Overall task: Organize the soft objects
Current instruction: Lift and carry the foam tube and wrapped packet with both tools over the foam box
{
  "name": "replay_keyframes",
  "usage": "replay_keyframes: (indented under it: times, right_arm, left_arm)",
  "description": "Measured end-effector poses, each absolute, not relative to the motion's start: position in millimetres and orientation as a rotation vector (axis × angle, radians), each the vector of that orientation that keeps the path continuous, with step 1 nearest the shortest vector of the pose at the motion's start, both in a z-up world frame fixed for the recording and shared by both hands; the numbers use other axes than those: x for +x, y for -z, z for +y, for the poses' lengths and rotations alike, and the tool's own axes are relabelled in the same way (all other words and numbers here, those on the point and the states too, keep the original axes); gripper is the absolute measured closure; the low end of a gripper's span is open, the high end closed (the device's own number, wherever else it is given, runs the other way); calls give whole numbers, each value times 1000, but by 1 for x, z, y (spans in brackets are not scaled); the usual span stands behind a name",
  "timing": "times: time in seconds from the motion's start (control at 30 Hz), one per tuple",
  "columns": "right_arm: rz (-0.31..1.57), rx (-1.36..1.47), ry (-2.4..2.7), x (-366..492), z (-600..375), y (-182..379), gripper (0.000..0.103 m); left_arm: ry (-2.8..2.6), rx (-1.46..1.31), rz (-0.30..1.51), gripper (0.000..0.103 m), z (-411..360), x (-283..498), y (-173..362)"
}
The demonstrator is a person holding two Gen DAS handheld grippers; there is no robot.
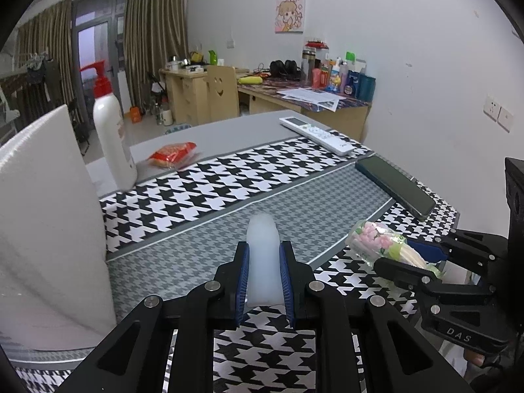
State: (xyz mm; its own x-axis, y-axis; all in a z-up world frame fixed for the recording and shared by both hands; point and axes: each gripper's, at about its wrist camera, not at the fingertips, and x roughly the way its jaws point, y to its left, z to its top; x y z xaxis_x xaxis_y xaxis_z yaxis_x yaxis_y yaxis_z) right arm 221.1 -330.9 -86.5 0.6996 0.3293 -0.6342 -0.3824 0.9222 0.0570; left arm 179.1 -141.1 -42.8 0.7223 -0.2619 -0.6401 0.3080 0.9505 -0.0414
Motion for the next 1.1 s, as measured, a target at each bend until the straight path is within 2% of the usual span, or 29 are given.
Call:
replay_keyframes:
  times: [1.1]
  right_arm:
    - [529, -36, -476, 230, -299, 33, 67]
  left_arm:
    - [231, 84, 511, 83, -106, 153, -24]
